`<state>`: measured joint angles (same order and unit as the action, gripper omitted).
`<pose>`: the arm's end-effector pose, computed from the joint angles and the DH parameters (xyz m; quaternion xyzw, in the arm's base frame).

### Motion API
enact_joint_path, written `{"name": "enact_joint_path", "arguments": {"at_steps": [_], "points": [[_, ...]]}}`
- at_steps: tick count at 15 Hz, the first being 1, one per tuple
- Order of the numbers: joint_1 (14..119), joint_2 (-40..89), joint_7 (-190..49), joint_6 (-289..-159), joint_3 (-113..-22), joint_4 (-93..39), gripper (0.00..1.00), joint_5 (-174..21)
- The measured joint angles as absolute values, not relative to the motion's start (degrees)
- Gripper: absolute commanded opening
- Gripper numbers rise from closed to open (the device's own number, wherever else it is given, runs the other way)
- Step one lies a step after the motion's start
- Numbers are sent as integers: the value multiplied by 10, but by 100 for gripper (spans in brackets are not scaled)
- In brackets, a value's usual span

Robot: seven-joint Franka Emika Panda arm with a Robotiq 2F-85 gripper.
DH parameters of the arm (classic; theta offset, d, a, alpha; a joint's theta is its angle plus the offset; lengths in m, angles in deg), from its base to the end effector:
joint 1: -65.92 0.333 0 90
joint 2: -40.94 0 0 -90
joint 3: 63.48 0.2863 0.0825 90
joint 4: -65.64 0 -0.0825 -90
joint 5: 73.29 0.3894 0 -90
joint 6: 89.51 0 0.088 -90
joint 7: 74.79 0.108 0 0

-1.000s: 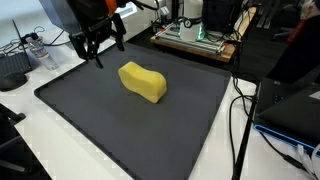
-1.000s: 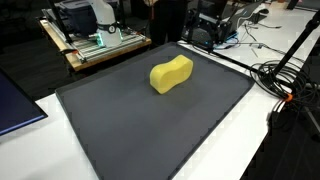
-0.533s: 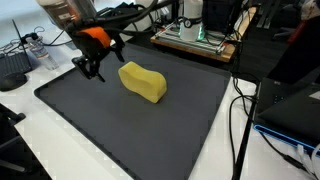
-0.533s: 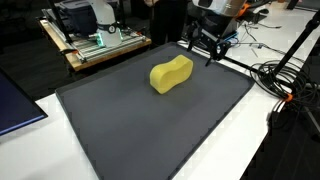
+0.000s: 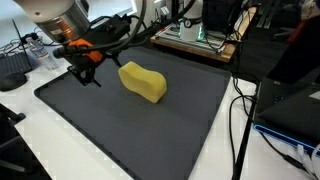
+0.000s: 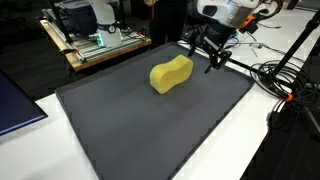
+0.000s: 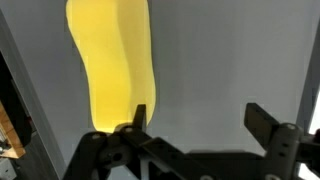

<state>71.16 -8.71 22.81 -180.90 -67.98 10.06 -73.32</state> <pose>0.7281 0.0280 0.3080 0.6660 -0.7356 -0.0541 0.1109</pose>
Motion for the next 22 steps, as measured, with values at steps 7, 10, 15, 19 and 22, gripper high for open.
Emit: {"name": "enact_joint_path", "arguments": {"at_steps": [7, 10, 15, 19, 22], "points": [[670, -97, 229, -1807, -690, 120, 100, -732], [656, -100, 229, -1806, -690, 113, 100, -732], [657, -99, 229, -1806, -687, 91, 100, -732], [678, -98, 229, -1807, -678, 82, 100, -732], [700, -94, 229, -1810, -672, 72, 100, -732]]}}
